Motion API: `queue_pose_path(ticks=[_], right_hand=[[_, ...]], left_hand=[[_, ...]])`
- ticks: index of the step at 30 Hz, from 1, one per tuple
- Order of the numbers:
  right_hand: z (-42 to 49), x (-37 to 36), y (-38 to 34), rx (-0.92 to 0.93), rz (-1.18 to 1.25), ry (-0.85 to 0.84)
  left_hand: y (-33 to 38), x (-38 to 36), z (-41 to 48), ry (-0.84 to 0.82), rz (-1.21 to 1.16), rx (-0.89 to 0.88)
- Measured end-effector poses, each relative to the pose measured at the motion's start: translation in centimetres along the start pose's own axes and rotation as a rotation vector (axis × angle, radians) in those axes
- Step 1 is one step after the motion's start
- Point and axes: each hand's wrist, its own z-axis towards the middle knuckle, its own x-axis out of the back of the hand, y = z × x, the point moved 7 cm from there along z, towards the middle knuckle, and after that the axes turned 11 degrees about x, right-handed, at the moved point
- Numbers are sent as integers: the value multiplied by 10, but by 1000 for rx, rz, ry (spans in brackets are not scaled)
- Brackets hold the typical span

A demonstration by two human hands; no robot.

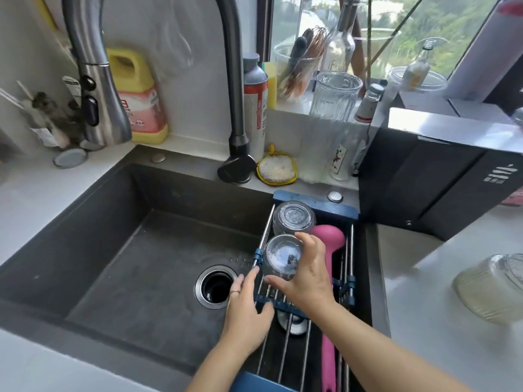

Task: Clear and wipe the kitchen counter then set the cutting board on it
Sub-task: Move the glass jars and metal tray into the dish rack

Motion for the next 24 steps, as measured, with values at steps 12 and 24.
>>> queue_pose_path(ticks=[12, 24], right_hand=[[-103, 160, 87, -240, 53, 367], [-207, 278, 174, -423, 263, 438]], left_hand=[[112, -99, -72, 21, 145, -523], [189, -286, -69, -52, 170, -302]])
